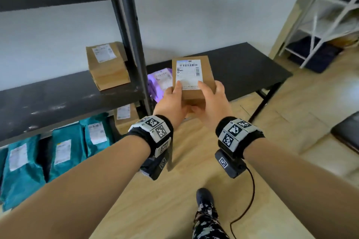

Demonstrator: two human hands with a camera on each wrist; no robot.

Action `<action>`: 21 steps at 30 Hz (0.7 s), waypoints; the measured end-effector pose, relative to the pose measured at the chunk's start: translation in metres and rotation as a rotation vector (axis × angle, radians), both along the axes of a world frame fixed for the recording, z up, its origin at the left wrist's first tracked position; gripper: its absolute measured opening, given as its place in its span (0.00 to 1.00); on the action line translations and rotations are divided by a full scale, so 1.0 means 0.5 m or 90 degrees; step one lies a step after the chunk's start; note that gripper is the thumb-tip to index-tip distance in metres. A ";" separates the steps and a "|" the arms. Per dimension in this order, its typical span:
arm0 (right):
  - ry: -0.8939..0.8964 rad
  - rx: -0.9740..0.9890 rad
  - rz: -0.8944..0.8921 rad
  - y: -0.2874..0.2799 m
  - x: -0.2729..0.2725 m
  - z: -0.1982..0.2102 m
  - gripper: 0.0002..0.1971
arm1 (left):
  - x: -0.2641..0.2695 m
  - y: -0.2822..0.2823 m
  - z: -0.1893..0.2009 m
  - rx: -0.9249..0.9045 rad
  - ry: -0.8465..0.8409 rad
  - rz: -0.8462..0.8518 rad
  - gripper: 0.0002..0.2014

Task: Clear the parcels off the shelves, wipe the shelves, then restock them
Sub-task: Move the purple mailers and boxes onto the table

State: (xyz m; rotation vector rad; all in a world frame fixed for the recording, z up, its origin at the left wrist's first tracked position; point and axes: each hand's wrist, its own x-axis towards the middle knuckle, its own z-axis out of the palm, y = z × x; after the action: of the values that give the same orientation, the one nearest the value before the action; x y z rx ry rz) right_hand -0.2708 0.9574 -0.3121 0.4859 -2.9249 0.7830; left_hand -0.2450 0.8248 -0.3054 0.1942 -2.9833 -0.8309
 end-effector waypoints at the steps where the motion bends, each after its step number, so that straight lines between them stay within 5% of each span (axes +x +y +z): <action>1: -0.006 -0.010 -0.017 0.022 -0.023 0.000 0.34 | -0.029 0.022 -0.003 0.008 0.005 -0.013 0.37; 11: -0.060 0.021 -0.043 0.213 -0.387 -0.040 0.37 | -0.372 0.221 -0.065 0.056 -0.042 -0.042 0.38; 21: -0.185 0.043 0.038 0.218 -0.621 -0.172 0.32 | -0.547 0.251 -0.164 0.081 -0.181 0.044 0.39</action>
State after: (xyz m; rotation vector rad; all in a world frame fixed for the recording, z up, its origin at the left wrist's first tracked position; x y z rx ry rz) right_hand -0.5812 1.0662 -0.3980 0.5065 -3.2270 0.8281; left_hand -0.5186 0.9500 -0.3872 0.4542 -3.1580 -1.0701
